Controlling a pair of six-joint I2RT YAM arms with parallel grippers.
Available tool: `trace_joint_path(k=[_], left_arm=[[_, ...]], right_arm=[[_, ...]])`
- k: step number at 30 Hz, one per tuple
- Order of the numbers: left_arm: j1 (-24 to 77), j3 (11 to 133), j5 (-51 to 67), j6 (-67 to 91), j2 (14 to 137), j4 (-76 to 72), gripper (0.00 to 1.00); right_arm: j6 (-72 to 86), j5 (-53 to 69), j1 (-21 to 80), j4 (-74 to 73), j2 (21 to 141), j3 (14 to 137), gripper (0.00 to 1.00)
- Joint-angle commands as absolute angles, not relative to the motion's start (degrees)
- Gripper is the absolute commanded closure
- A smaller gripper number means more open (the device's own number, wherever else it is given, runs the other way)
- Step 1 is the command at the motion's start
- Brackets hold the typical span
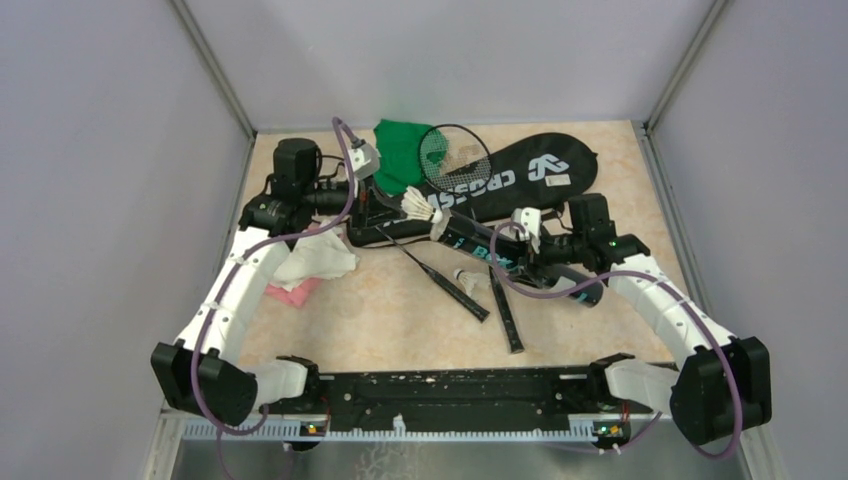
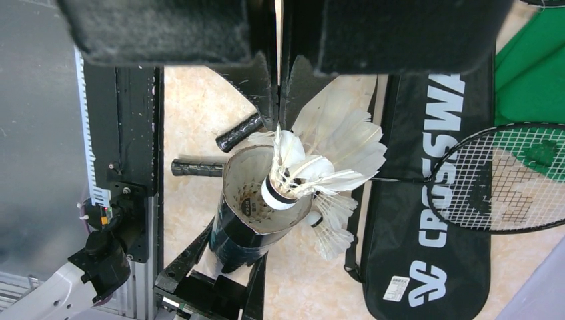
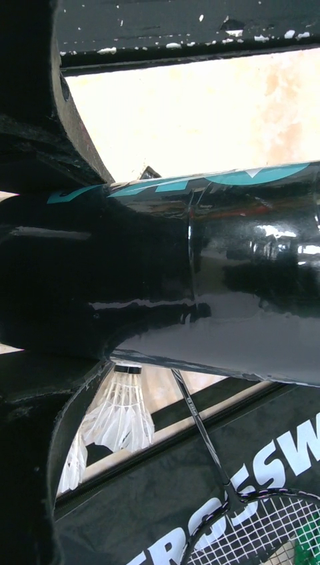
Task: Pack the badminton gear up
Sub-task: Place the shuttlecock at the shuttle tube.
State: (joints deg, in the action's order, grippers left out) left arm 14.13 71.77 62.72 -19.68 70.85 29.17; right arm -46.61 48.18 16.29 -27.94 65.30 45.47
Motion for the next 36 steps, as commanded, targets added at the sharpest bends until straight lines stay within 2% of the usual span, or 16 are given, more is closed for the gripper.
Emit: trace_joint_path(k=[1,6,13,16,21,25,29,36], left_arm=[[15.6,71.2,64.5,-21.3,70.2,28.1,1.00],[19.8,71.9,63.2,-20.4,71.9,26.8,1.00],[24.3,72.1,61.7,-23.1,73.7,28.7,0.86],[24.8,72.4,63.3,-24.8,74.1,30.1,0.75],[24.8,74.0,65.1,-28.5,74.1,33.8,0.50],[24.8,73.9,65.7,-29.4,74.4,34.4,0.38],[25.0,74.0,68.1,-28.8,75.9,33.5,0.33],[28.3,73.9,68.4,-27.7,78.1,31.3,0.31]], right_arm=[[-45.5,51.9,17.1,-25.5,64.8,49.0,0.67],[-44.1,52.0,18.0,-24.8,65.1,49.6,0.66],[-42.2,52.3,18.1,-23.7,65.0,49.6,0.66],[-41.6,52.2,18.1,-22.6,64.7,48.8,0.66],[-41.5,51.1,18.1,-22.4,64.5,48.0,0.66],[-41.3,51.3,18.1,-22.2,64.0,47.7,0.66],[-40.7,52.1,18.1,-22.2,64.0,48.1,0.66],[-39.6,53.1,18.1,-21.7,63.9,48.0,0.66]])
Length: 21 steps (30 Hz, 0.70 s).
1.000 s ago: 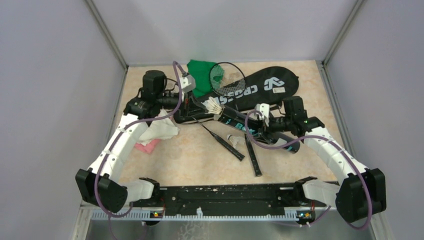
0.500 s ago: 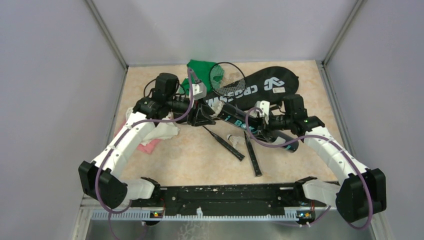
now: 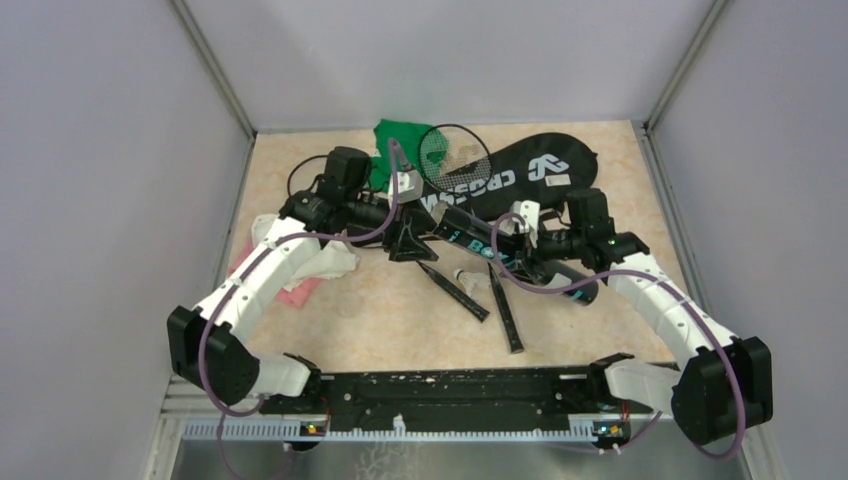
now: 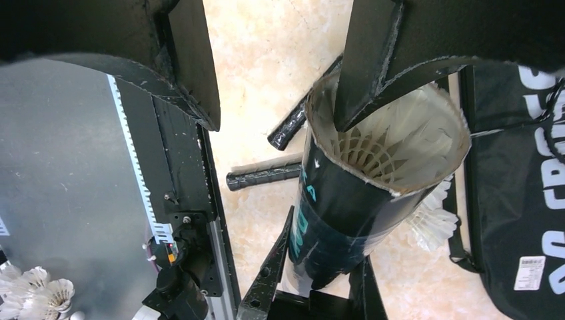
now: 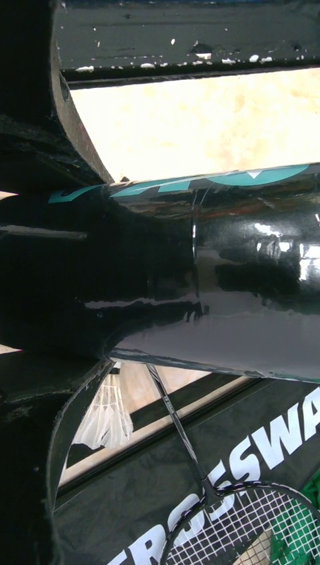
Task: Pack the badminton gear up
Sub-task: Place the shuttlecock at the shuttle tube.
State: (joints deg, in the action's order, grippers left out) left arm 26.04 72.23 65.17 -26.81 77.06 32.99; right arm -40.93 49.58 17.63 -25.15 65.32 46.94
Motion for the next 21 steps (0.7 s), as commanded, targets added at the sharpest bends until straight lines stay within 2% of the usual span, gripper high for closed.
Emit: trace_joint_path(k=[1,9,18,21], left_arm=[[28.8,74.0,68.5,-27.5,78.3,31.1,0.30],[30.6,73.4,68.1,-28.1,78.8,30.7,0.23],[29.9,73.6,62.1,-31.2,75.1,31.9,0.03],[29.1,73.7,57.9,-29.6,73.2,30.7,0.01]], right_arm=[[-39.5,53.2,18.1,-21.6,63.9,47.9,0.66],[-38.4,52.9,18.1,-20.1,62.9,46.7,0.66],[-37.8,49.3,18.1,-19.3,61.7,45.4,0.66],[-37.6,48.3,18.0,-19.2,61.7,45.4,0.66]])
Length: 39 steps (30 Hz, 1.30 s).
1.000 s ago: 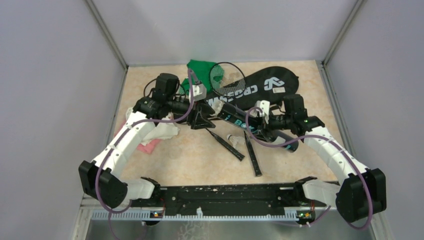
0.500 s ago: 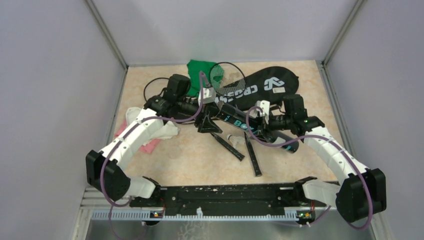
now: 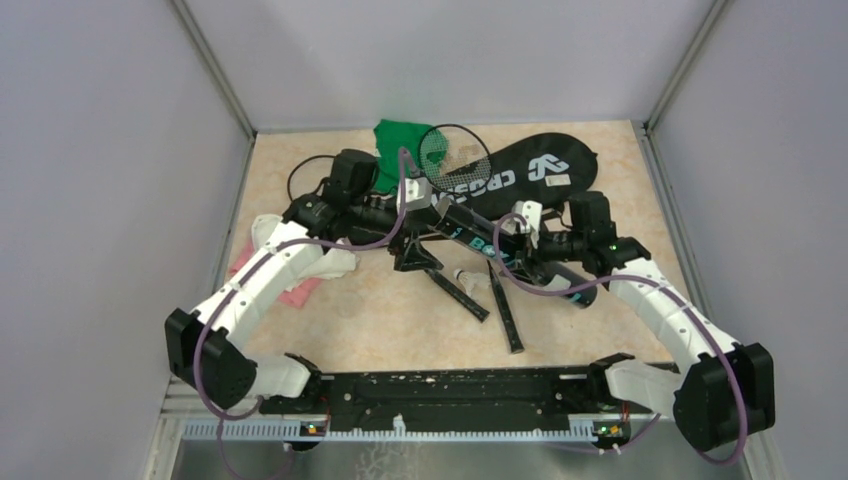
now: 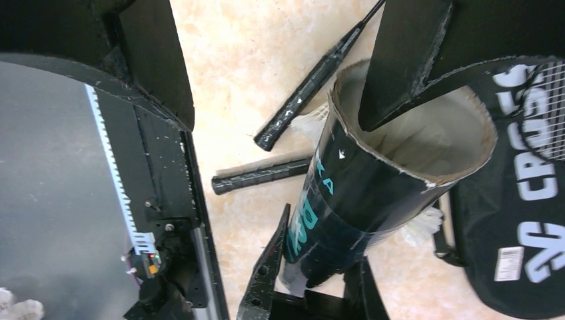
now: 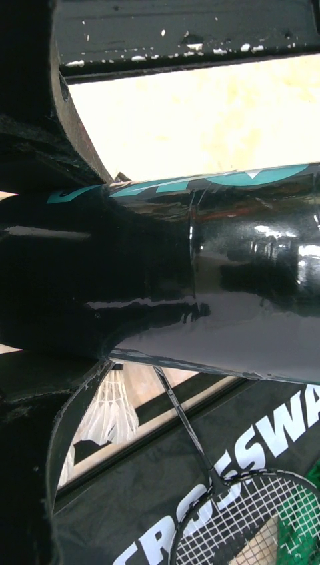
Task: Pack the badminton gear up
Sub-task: Place the shuttlecock at the shuttle tube, then pick up the shuttlecock at the center of the board.
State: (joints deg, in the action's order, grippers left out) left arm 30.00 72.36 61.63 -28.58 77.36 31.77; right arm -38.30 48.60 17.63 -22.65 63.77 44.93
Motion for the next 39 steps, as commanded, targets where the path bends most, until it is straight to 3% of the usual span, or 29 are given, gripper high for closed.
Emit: trace_joint_path(k=[1,12,20,28,39], left_arm=[[28.6,73.7,57.5,-29.5,72.6,30.5,0.01],[20.6,76.1,53.9,-27.1,69.2,29.6,0.01],[21.1,66.4,49.0,-25.9,68.1,23.0,0.01],[31.8,60.7,37.5,-32.0,70.5,20.2,0.02],[47.5,60.2,16.3,-23.7,83.7,9.1,0.16]], right_arm=[[-37.5,47.9,18.0,-19.0,61.7,45.4,0.66],[-30.9,42.8,14.1,-15.6,62.4,45.9,0.67],[-20.0,32.8,9.2,-9.6,62.0,46.9,0.67],[-17.6,25.2,6.7,-7.6,63.0,46.5,0.68],[-18.6,23.3,5.2,-6.5,63.6,45.1,0.68]])
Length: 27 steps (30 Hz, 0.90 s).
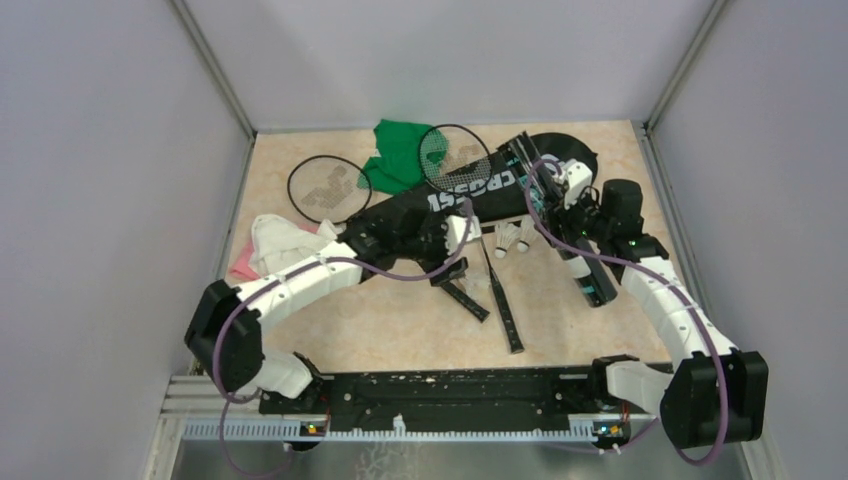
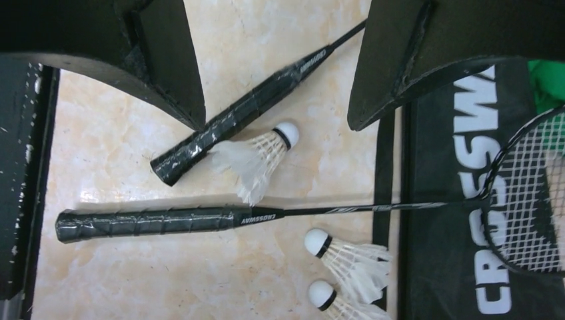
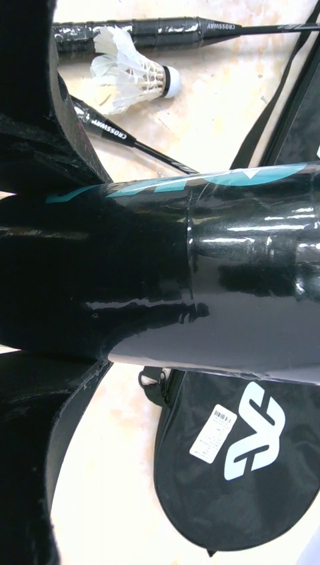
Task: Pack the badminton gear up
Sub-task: Pick up the shuttlecock at the center of the board.
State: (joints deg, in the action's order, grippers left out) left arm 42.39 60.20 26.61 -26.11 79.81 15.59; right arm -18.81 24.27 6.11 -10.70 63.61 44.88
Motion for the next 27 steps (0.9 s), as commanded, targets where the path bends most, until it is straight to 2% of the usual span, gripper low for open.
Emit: trace_joint_path(k=[1,12,21,27], left_arm=[[49.1,60.7,14.2,-23.7,85.3,8.9,0.18],[57.9,72.7,0.5,-21.4,104.8,15.0,0.31],[59.7,74.4,-8.1,-22.7,108.0,16.4,0.45],[59.6,74.0,-9.3,-23.8,106.2,17.1,0.60]], right_arm=[[-18.6,23.2,5.0,-6.4,63.5,45.0,0.68],[-19.0,24.4,3.8,-6.2,62.9,44.1,0.68],[-19.1,25.7,3.7,-6.2,63.2,43.9,0.68],[-19.0,26.4,3.7,-6.2,63.4,43.9,0.68]])
